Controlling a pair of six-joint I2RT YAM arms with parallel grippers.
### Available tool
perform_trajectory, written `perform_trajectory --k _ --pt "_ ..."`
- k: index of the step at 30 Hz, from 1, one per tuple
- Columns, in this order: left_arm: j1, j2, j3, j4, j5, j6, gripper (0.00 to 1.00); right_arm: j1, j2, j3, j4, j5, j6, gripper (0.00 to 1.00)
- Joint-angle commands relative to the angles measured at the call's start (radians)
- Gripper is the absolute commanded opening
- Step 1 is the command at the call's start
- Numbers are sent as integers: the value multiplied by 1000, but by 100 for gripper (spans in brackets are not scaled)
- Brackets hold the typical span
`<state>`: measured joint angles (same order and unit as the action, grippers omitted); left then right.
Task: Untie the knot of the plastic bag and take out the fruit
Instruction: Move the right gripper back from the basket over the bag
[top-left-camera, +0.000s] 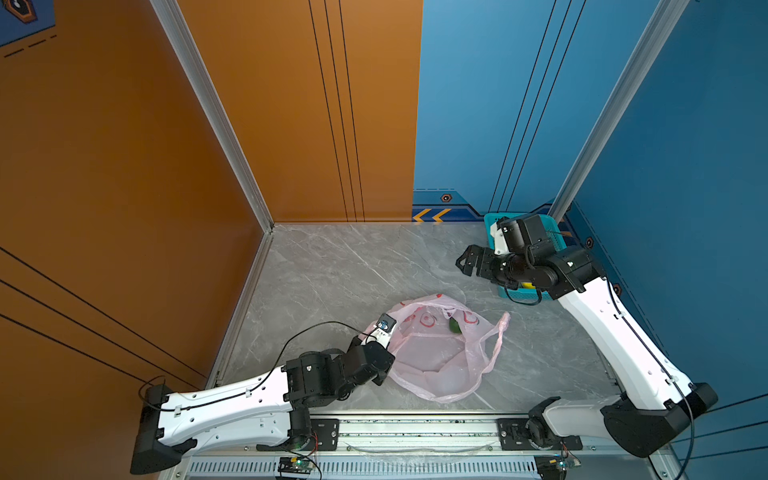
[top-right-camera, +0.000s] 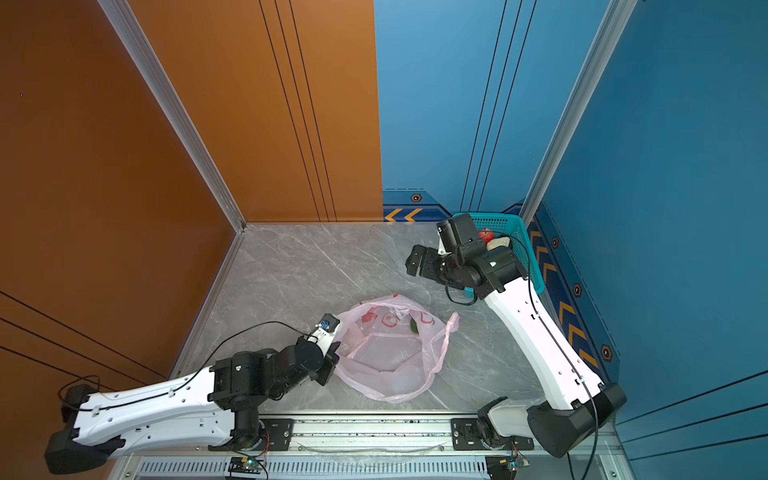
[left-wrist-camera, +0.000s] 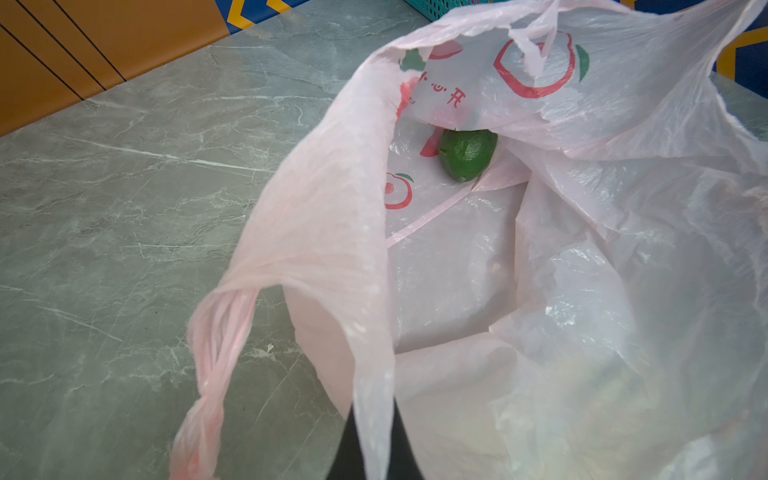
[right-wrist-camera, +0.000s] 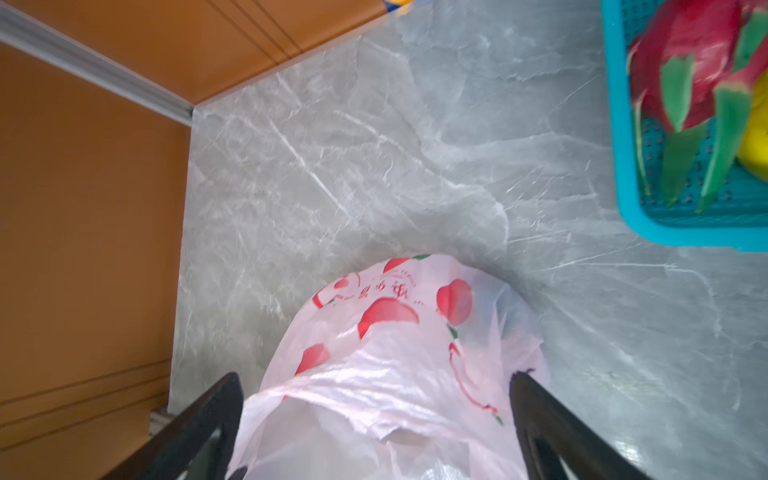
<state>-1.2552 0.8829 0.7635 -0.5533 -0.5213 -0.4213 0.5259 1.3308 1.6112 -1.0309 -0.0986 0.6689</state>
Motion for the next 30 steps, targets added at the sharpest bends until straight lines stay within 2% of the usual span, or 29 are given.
perform_trajectory --k 1,9,15,19,23,30 --pt "-17 -12 33 -42 -38 -27 0 108 -37 1 -69 86 90 100" --pt "-39 -9 73 -84 -67 -68 0 449 -86 -43 -95 227 256 100" --pt "-75 -5 94 -93 -95 -102 0 633 -85 -173 -75 328 330 100" --pt "-117 -2 104 -93 -126 -125 0 704 -106 -330 7 378 386 100" --pt "-169 0 111 -92 -163 -151 0 755 -142 -505 124 422 454 95" --pt "-255 30 129 -92 -195 -161 0 760 -122 -706 359 501 515 89"
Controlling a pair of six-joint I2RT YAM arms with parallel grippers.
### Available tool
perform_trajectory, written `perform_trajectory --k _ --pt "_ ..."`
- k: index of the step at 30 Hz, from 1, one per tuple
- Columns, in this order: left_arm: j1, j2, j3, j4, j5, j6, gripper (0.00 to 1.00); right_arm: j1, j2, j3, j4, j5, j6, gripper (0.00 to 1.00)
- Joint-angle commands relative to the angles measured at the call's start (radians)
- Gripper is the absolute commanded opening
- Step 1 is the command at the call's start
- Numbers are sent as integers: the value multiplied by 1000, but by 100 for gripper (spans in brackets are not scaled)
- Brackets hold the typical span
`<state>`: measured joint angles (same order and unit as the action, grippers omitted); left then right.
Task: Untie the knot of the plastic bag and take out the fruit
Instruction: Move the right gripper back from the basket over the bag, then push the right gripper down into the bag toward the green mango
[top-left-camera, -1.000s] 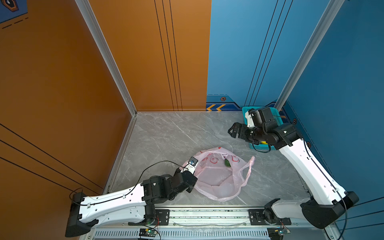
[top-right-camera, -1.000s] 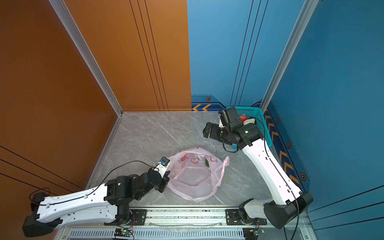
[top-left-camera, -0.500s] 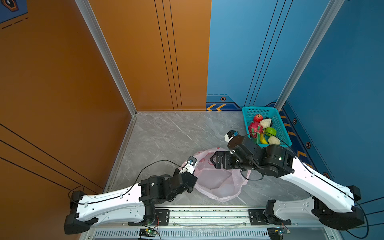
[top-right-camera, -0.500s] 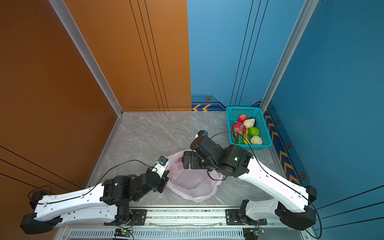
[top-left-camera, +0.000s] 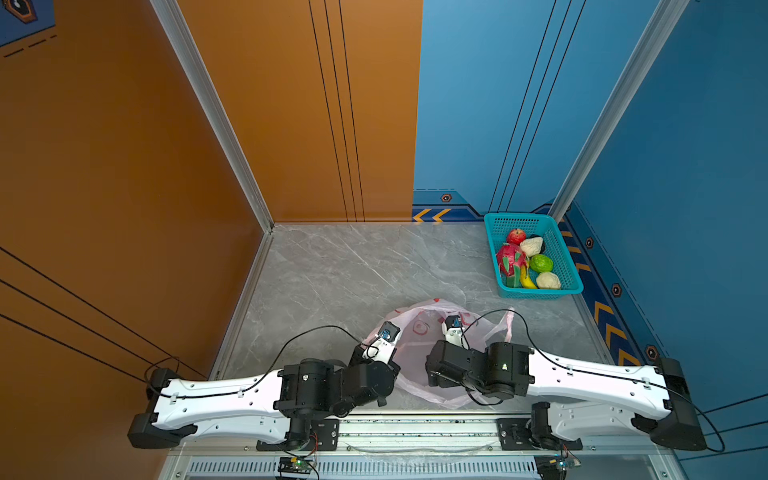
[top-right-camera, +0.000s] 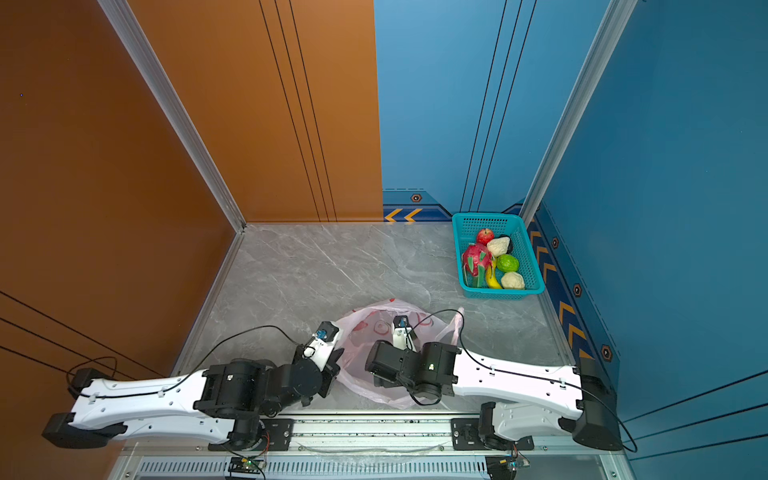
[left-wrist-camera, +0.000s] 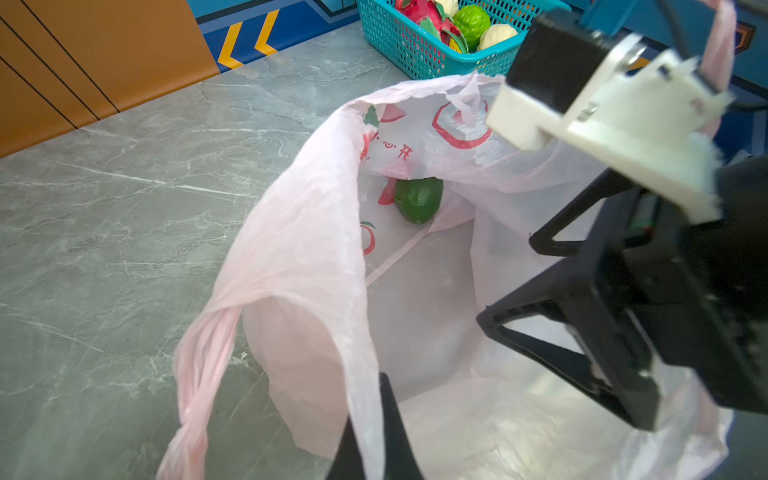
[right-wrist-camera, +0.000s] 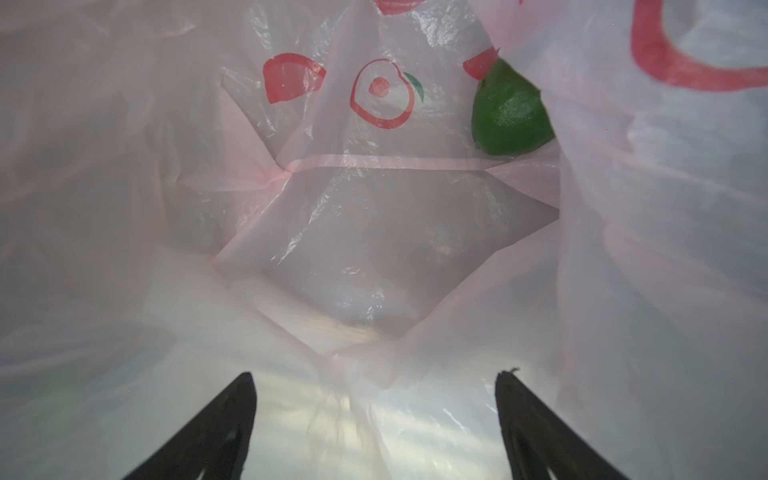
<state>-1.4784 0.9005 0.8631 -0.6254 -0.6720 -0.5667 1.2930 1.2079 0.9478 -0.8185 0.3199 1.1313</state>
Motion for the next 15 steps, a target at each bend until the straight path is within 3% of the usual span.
perform_trajectory --k 1,9,15 --pt "-46 16 30 -20 -70 -16 0 -20 14 -58 185 84 54 88" --pt "-145 28 1 -18 -117 -44 0 -152 153 -126 392 65 60 88" --pt "-176 32 1 -18 -129 -47 0 -286 205 -143 407 69 13 87"
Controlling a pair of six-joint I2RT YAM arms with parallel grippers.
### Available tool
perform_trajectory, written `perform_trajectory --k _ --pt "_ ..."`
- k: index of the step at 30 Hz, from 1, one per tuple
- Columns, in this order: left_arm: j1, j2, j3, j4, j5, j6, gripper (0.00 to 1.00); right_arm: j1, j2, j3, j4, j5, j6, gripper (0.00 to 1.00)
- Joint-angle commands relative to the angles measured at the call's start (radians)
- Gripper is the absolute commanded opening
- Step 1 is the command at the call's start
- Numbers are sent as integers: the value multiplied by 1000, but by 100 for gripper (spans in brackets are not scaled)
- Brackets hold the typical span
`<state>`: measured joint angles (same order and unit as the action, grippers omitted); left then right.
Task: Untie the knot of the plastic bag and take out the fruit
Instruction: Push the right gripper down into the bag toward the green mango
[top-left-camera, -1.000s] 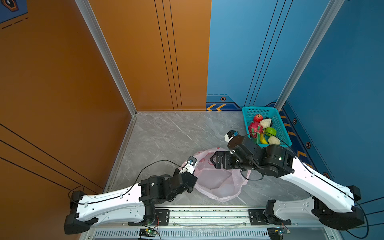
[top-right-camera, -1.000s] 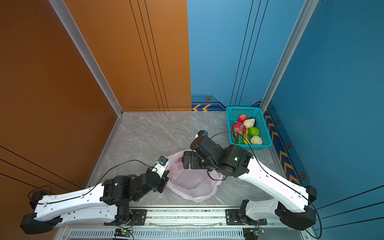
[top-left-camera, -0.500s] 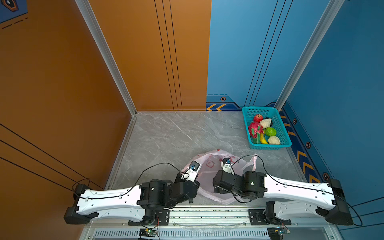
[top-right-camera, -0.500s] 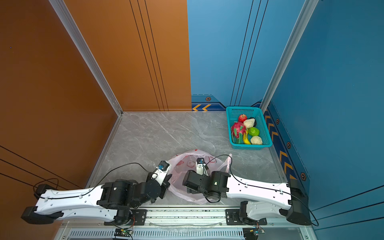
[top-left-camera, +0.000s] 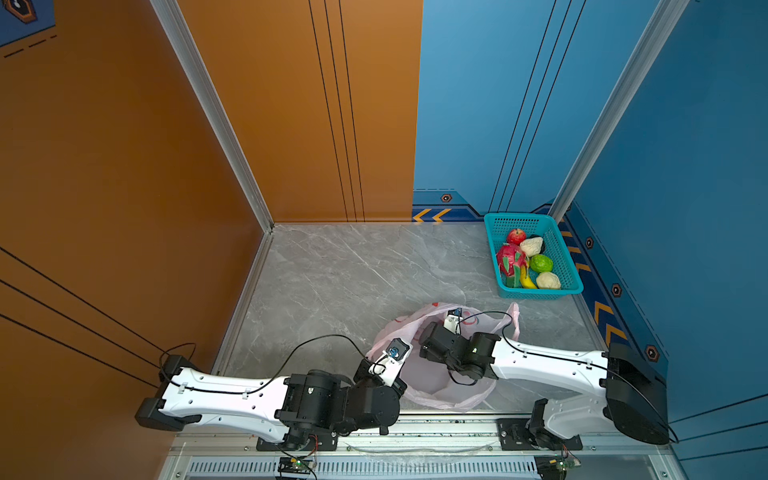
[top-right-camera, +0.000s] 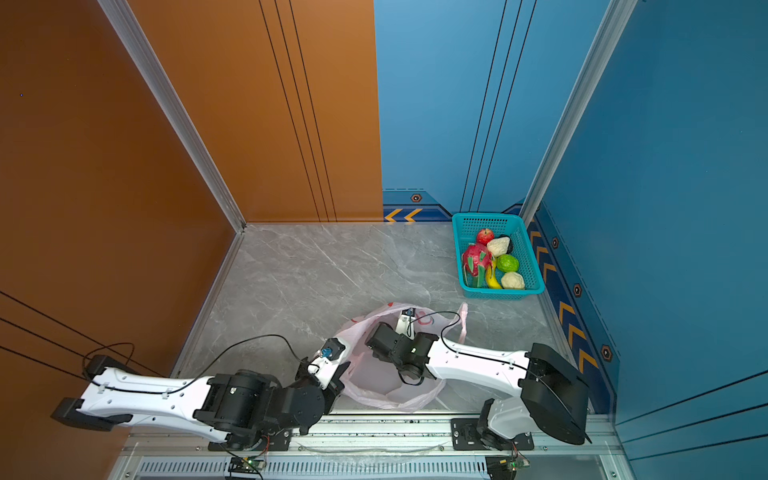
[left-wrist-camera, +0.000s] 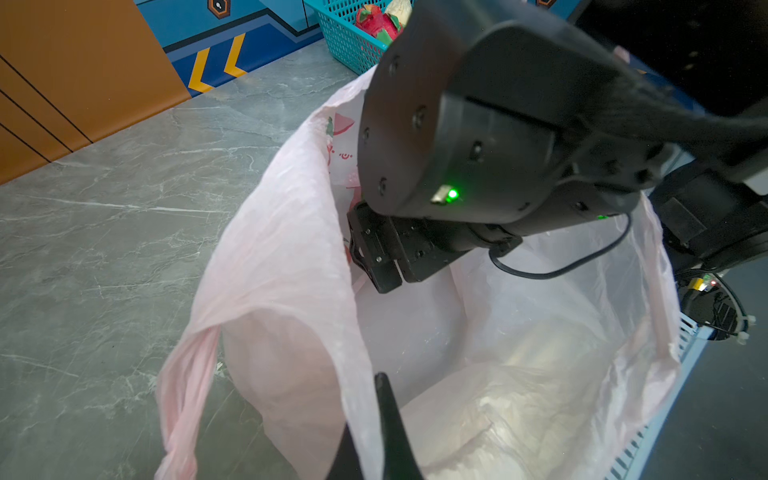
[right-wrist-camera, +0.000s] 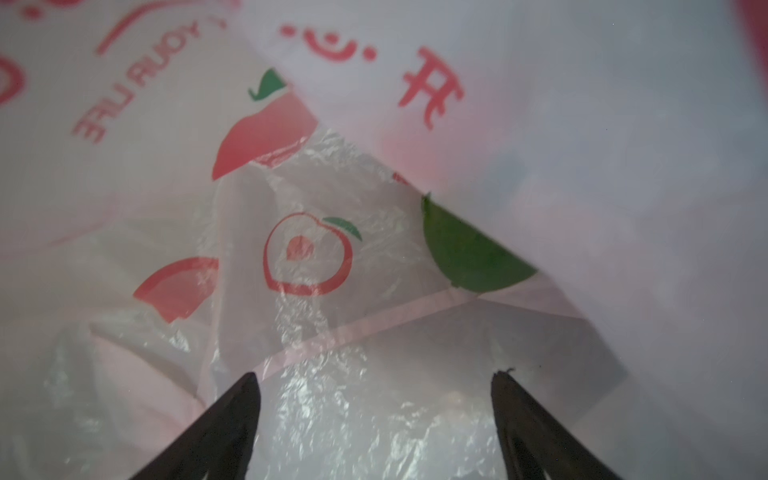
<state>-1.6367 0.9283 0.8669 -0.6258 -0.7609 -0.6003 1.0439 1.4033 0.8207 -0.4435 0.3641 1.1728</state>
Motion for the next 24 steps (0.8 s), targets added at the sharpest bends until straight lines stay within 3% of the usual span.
perform_trajectory --k 1,5,11,24 --pt "-24 10 -2 -17 -40 -9 0 -57 11 -18 33 34 -37 87" --pt "-46 43 9 -16 -29 4 0 -109 -1 -44 45 85 -28 88" --pt "-70 99 35 -8 -12 8 0 -190 2 -80 92 70 -44 89" --pt "-86 86 49 8 -3 9 0 -280 67 -79 141 121 -98 95"
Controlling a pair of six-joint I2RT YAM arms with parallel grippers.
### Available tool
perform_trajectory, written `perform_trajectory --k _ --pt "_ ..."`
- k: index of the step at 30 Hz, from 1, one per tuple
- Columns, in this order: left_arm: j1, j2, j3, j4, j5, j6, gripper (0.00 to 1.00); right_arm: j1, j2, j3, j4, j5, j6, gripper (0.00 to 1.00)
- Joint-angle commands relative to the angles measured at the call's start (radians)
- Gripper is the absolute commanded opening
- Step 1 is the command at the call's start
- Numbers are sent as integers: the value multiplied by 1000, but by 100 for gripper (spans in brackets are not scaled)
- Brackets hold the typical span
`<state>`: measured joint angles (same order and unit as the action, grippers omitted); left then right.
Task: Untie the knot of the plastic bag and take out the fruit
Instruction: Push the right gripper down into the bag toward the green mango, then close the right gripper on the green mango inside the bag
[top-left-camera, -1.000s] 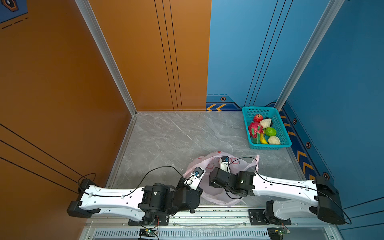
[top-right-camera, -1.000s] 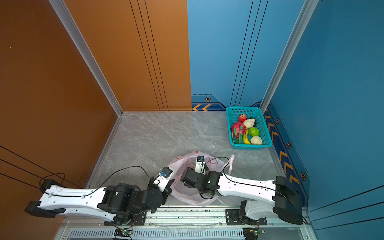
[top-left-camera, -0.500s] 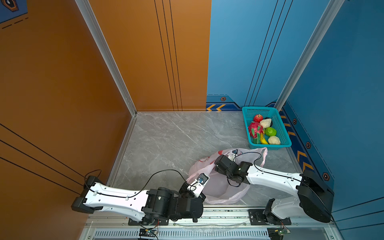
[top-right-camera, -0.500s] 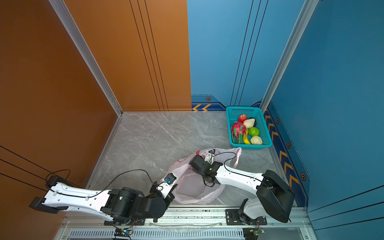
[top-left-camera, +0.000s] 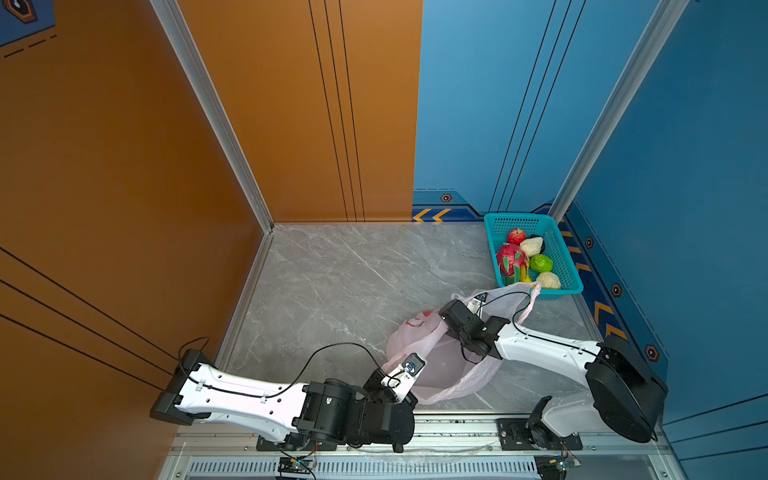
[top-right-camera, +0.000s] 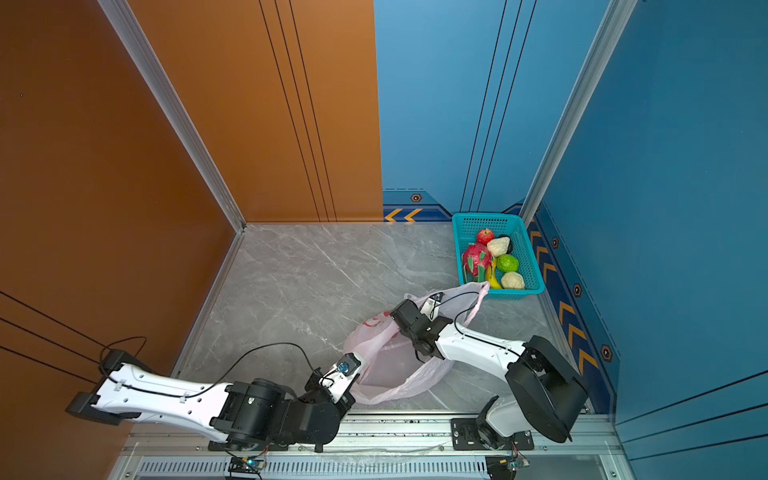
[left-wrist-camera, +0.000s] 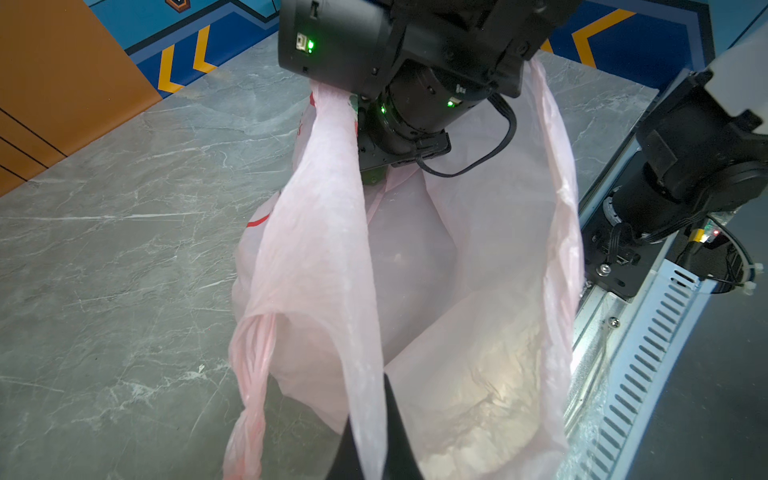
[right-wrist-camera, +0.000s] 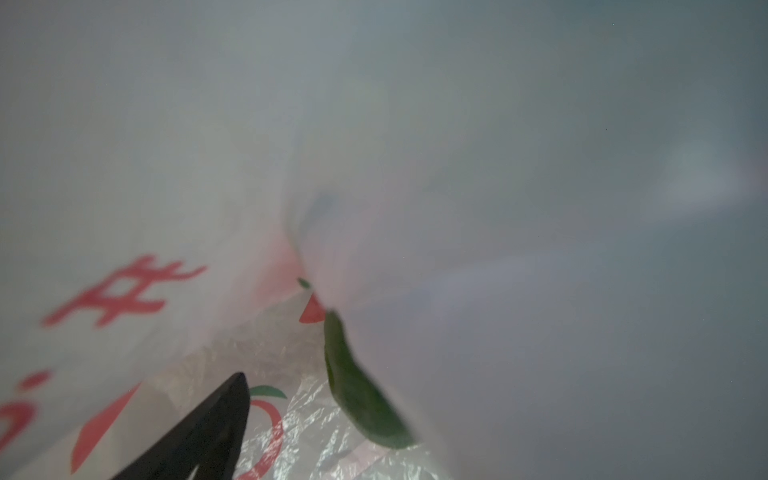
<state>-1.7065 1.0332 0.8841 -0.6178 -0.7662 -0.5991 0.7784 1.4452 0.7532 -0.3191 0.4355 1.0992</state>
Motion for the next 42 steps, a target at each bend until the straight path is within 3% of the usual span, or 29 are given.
perform_trajectory --k 1,8,15,18,42 --pt "-18 -21 32 0 2 9 0 -19 39 -9 26 47 -30 95" --pt "-18 -21 32 0 -4 16 0 -32 117 -2 69 48 -42 84" --pt "-16 -30 22 1 -17 16 0 -33 123 -2 101 13 -59 55" --pt "-10 -29 20 1 -19 15 0 -32 114 -2 102 -9 -68 49" --pt "103 -6 -34 86 25 37 0 88 -82 -8 128 -287 0 44"
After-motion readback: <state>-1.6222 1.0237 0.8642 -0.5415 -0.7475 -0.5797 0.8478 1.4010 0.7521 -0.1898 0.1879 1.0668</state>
